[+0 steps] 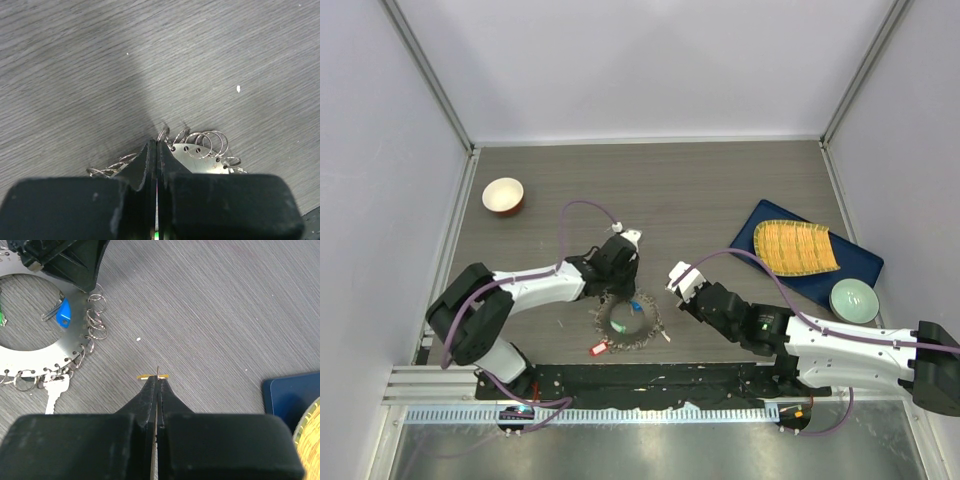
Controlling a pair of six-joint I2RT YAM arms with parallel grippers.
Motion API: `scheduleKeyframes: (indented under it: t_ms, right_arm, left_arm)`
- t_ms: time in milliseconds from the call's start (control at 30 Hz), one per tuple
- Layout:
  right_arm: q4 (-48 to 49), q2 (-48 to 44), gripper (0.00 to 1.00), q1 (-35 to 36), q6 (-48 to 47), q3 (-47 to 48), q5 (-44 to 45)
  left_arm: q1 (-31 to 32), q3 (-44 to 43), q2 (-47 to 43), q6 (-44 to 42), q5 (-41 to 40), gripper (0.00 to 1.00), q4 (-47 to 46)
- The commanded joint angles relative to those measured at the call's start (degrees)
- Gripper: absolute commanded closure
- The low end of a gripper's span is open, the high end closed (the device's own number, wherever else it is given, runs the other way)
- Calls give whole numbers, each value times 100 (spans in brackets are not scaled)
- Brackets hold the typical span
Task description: Put the keys on the keyring
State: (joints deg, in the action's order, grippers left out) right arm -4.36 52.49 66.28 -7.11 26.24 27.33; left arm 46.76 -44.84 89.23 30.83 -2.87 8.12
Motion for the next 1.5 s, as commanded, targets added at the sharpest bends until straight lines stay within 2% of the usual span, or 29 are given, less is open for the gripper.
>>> scheduleKeyframes:
  t_ms: [0,233,367,600,833,900,967,1100,1133,1167,1267,1300,1367,1400,1467]
  right_arm:
    - [225,-134,99,25,87,57,-8]
    - [313,-362,99,25,0,39,-377]
    - [296,-652,99,25,-79,57,-474]
    - [-125,-1065,99,25,-194,320,-826]
    - [-557,-881,99,25,-492,610,-1335]
    - [-749,-741,99,25,-519,750,-1310]
    - [-856,-644,99,25,-519,786,-899]
    - [-803,-512,99,17,-89,795,-65]
    - [-821,-451,99,16,-27,795,43]
    - [-821,-398,99,8,104,812,175]
    - [-812,-248,99,-80,254,830,492]
    - [-812,-213,99,-106,298,830,571]
    - [-803,-195,99,-203,386,804,641]
    - [-795,-195,99,-238,465,786,694]
    - [-768,-230,99,-317,527,743,721]
  left_arm:
    - [43,-34,-432,-471,-47,100,199]
    - [43,405,-1460,-1877,717,100,-784]
    - [43,608,-1917,-2616,1612,100,-1321]
    - [26,968,-2190,-3767,3176,100,-2209]
    - [-88,1258,-2217,-4295,3951,100,-2770]
    - [-88,1424,-2191,-4305,3891,100,-2894]
    - [-88,1469,-2095,-4191,3586,100,-2904]
    - [-97,1609,-2006,-3228,2812,93,-3018]
    - [-97,1645,-1997,-3058,2627,80,-3131]
    - [-97,1689,-1971,-2769,2390,70,-3141]
    - [104,1602,-1866,-2012,2037,54,-3019]
    - [244,1558,-1787,-1915,1471,51,-2809]
    - [701,1269,-1664,-1669,958,50,-2457]
    - [920,1145,-1533,-1494,338,50,-2055]
    - [1027,856,-1383,-941,-141,53,-1754]
